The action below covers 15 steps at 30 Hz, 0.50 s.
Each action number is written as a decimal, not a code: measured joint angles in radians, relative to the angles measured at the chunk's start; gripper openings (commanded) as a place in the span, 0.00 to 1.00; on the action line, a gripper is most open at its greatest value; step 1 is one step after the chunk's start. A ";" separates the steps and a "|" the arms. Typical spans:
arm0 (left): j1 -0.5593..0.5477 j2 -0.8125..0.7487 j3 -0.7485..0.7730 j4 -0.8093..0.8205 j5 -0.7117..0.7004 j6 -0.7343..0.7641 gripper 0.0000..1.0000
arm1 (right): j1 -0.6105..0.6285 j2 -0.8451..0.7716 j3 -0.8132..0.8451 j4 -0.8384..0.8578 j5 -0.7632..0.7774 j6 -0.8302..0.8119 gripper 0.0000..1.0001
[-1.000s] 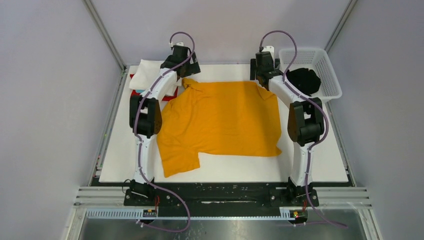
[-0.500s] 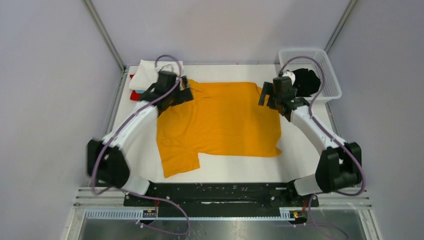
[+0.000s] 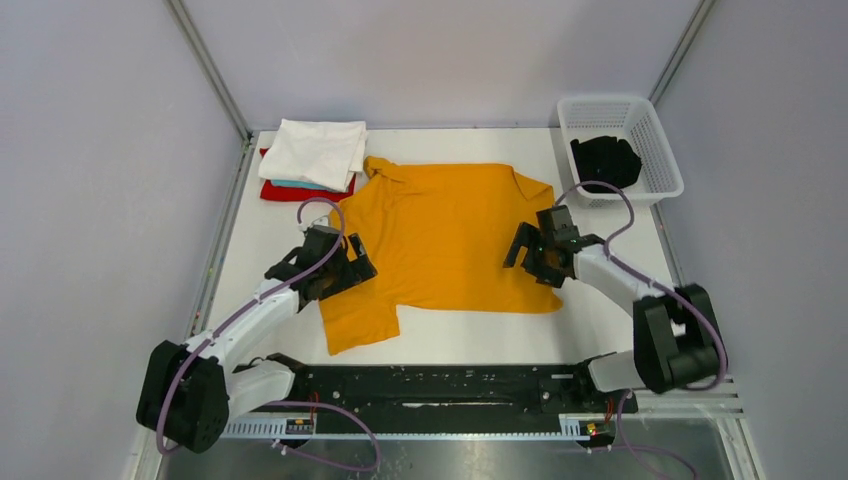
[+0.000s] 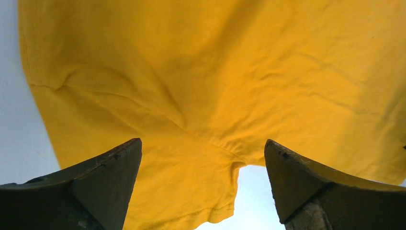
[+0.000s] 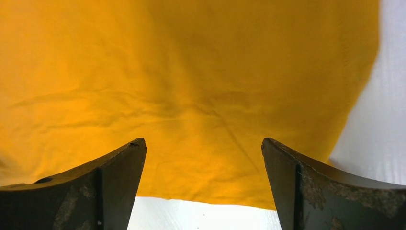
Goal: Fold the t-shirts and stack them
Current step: Flatten out the tshirt
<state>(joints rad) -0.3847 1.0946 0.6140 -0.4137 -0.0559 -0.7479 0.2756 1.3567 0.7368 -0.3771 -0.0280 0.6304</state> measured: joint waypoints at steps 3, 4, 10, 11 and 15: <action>0.000 0.000 -0.017 0.002 -0.007 -0.014 0.99 | 0.062 0.116 0.026 -0.002 0.019 0.010 0.99; 0.000 0.000 -0.017 0.002 -0.013 -0.017 0.99 | 0.092 0.147 0.058 -0.012 0.035 0.016 0.99; 0.000 -0.018 -0.019 -0.003 -0.058 -0.037 0.99 | 0.267 0.296 0.200 0.016 0.072 0.024 0.99; 0.001 -0.023 -0.019 -0.007 -0.065 -0.040 0.99 | 0.286 0.306 0.211 0.018 0.074 0.024 1.00; 0.003 -0.046 -0.019 -0.028 -0.087 -0.048 0.99 | 0.317 0.302 0.214 0.001 0.115 0.030 0.99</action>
<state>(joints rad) -0.3820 1.0485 0.5949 -0.4416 -0.1429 -0.7956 0.5930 1.6585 0.9512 -0.3759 0.0868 0.6605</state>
